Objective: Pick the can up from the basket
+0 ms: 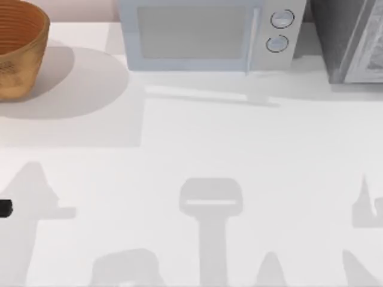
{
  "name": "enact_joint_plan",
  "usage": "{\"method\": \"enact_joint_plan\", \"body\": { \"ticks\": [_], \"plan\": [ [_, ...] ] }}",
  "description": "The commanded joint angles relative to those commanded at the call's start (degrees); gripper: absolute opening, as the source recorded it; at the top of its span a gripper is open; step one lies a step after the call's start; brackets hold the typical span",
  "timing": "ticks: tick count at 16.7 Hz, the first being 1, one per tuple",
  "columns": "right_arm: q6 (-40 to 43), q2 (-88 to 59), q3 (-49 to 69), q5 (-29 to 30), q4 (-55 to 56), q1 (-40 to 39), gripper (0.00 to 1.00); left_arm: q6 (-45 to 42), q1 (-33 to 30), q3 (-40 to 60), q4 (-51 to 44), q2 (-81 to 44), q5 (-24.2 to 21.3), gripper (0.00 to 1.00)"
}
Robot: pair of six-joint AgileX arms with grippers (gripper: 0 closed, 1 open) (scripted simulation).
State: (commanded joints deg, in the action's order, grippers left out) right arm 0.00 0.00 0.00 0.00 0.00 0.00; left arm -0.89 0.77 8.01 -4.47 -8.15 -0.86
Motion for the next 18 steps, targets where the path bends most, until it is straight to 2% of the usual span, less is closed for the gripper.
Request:
{"method": "enact_joint_plan", "body": {
  "ticks": [4,11,15,18],
  "plan": [
    [0.00,0.00,0.00,0.00,0.00,0.00,1.00,0.84,-0.73,-7.57,4.20,7.70,0.81,0.00],
    [0.00,0.00,0.00,0.00,0.00,0.00,1.00,0.78,-0.59,-7.93,4.50,7.40,0.74,0.00],
    [0.00,0.00,0.00,0.00,0.00,0.00,1.00,0.78,-0.52,-6.17,7.37,0.26,-1.52,0.00],
    [0.00,0.00,0.00,0.00,0.00,0.00,1.00,0.61,-1.11,-2.82,12.29,-9.36,-5.55,0.00]
  ]
}}
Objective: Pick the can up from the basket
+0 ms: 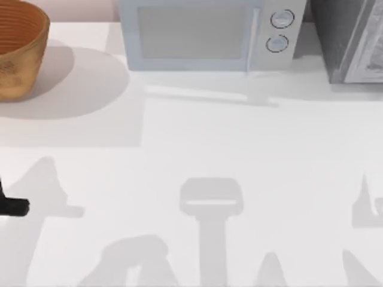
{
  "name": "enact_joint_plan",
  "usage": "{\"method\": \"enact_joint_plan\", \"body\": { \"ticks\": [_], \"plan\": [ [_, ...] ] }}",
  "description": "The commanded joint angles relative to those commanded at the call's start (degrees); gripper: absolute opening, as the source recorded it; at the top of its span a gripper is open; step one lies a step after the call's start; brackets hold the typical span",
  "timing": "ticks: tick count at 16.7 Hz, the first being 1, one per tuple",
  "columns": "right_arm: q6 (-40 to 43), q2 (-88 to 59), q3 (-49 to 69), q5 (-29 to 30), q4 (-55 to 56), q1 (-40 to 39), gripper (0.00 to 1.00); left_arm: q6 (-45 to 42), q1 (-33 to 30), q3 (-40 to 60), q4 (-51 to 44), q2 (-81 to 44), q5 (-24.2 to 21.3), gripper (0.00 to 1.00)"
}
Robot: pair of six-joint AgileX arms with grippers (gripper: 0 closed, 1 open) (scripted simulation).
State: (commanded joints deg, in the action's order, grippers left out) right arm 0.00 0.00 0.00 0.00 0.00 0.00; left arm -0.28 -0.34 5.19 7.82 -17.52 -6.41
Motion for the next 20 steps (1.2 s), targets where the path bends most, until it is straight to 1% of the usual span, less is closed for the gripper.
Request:
{"method": "enact_joint_plan", "body": {
  "ticks": [3,6,17,20],
  "plan": [
    [0.00,0.00,0.00,0.00,0.00,0.00,1.00,-0.33,-1.24,4.92,6.95,-12.19,-5.90,0.00],
    [0.00,0.00,0.00,0.00,0.00,0.00,1.00,-0.73,-2.97,10.99,15.38,-26.25,-13.29,0.00],
    [0.00,0.00,0.00,0.00,0.00,0.00,1.00,-1.75,-10.59,36.33,49.64,-83.34,-45.54,0.00],
    [0.00,0.00,0.00,0.00,0.00,0.00,1.00,-1.85,-12.43,42.51,57.77,-97.48,-53.69,0.00]
  ]
}}
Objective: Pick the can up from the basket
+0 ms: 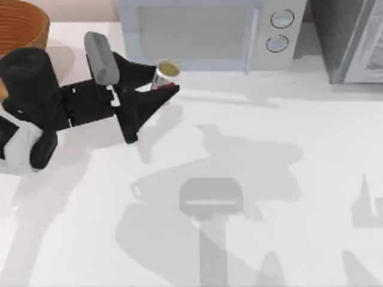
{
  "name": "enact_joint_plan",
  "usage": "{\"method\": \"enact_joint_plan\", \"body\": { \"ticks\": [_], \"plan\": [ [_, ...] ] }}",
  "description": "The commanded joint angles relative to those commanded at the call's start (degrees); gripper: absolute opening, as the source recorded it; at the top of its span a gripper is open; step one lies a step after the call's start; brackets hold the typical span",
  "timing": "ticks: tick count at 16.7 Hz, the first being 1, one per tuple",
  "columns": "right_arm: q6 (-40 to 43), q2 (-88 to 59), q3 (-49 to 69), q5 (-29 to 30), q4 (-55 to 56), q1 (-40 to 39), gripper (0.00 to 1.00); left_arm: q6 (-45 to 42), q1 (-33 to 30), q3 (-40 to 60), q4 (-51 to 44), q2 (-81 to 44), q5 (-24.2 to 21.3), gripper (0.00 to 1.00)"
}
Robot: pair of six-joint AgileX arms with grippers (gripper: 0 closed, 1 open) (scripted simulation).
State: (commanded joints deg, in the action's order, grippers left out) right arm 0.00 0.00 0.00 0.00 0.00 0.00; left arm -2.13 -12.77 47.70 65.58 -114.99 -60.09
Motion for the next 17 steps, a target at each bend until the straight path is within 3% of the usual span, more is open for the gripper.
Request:
{"method": "enact_joint_plan", "body": {
  "ticks": [4,8,16,17],
  "plan": [
    [0.00,0.00,0.00,0.00,0.00,0.00,1.00,-0.05,-2.00,6.77,8.75,-15.66,-8.99,0.00],
    [0.00,0.00,0.00,0.00,0.00,0.00,1.00,-0.06,-3.27,11.11,14.24,-25.70,-14.81,0.00],
    [0.00,0.00,0.00,0.00,0.00,0.00,1.00,-0.05,-3.59,12.24,15.64,-28.28,-16.33,0.00],
    [0.00,0.00,0.00,0.00,0.00,0.00,1.00,-0.05,-3.59,12.24,15.64,-28.28,-16.33,0.08]
  ]
}}
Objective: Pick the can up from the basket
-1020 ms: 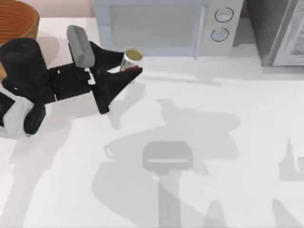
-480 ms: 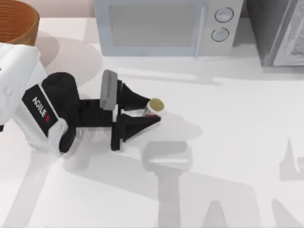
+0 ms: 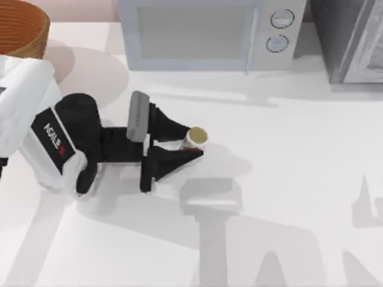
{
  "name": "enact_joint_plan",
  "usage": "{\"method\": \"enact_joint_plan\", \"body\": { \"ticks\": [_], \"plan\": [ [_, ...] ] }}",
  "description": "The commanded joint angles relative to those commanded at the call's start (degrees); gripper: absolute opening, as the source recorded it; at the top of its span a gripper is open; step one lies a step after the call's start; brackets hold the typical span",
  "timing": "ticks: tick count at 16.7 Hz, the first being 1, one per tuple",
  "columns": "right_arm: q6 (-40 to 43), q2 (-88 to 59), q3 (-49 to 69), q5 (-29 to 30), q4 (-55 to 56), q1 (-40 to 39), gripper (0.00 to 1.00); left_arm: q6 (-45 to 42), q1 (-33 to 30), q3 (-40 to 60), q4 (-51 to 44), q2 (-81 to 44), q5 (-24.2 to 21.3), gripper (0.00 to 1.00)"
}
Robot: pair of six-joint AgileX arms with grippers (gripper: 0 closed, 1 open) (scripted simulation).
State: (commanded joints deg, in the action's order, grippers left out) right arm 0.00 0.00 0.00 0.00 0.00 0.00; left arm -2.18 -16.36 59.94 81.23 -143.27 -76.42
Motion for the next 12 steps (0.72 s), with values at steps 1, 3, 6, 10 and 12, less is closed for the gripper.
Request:
{"method": "enact_joint_plan", "body": {
  "ticks": [1,3,6,10,12],
  "plan": [
    [0.00,0.00,0.00,0.00,0.00,0.00,1.00,0.00,0.00,0.00,0.00,0.00,0.00,0.15],
    [0.00,0.00,0.00,0.00,0.00,0.00,1.00,0.00,0.00,0.00,0.00,0.00,0.00,0.30],
    [0.00,0.00,0.00,0.00,0.00,0.00,1.00,0.00,0.00,0.00,0.00,0.00,0.00,0.53],
    [0.00,0.00,0.00,0.00,0.00,0.00,1.00,0.00,0.00,0.00,0.00,0.00,0.00,0.83],
    [0.00,0.00,0.00,0.00,0.00,0.00,1.00,0.00,0.00,0.00,0.00,0.00,0.00,0.98]
  ]
}}
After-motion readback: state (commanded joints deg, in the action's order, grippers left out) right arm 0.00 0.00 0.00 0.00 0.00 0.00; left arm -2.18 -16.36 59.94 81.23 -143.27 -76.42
